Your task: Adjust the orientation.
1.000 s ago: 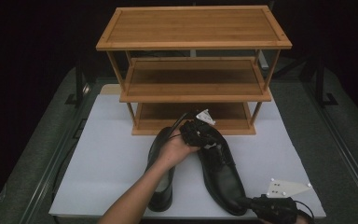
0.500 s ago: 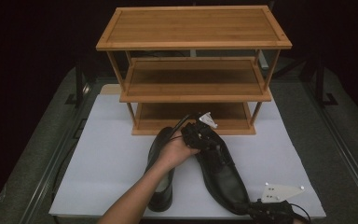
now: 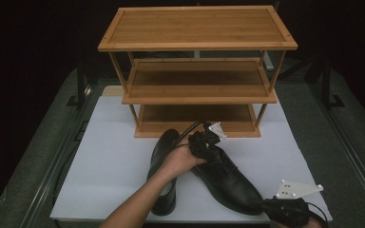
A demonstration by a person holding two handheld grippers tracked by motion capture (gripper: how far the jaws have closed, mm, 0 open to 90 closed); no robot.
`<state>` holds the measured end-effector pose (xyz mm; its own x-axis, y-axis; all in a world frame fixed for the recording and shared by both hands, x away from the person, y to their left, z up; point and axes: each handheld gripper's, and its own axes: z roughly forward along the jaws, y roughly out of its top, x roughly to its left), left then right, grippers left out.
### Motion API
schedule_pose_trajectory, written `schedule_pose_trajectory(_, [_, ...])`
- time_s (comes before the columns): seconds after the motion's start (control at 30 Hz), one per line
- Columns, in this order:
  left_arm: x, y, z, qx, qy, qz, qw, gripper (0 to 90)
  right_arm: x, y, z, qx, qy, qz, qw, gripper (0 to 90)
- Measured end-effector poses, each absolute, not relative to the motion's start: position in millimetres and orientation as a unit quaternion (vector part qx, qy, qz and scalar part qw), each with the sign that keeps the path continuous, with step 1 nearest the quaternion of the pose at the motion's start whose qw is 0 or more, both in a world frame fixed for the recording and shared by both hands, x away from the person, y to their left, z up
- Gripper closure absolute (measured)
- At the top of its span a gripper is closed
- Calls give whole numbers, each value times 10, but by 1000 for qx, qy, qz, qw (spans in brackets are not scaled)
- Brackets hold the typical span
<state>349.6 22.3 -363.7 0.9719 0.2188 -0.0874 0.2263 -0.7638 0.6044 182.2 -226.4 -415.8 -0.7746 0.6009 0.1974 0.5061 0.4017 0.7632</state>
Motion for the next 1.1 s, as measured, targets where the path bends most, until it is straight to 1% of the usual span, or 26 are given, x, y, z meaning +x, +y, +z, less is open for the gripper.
schedule_pose_trajectory(0.2, [3467,199,-3608,940,111,-1,322,900,1870,-2321,-4133,346,830,432,70,900])
schedule_pose_trajectory(0.33, [3512,240,-3628,945,117,12,306,900,1831,-2310,-4109,341,827,442,70,900])
schedule_pose_trajectory(0.5, [3549,348,-3555,940,121,13,318,900,1801,-2271,-4114,332,828,447,65,900])
schedule_pose_trajectory(0.73, [3673,659,-3373,926,147,31,347,900,1765,-2239,-4134,327,832,445,62,900])
schedule_pose_trajectory(0.83, [3754,817,-3340,917,170,40,359,900,1728,-2222,-4154,325,834,442,57,899])
schedule_pose_trajectory(0.97, [3888,1003,-3353,913,194,52,356,900,1679,-2191,-4203,321,837,441,44,900])
schedule_pose_trajectory(1.1, [4001,1070,-3470,915,210,49,340,900,1667,-2125,-4262,315,844,432,34,900])
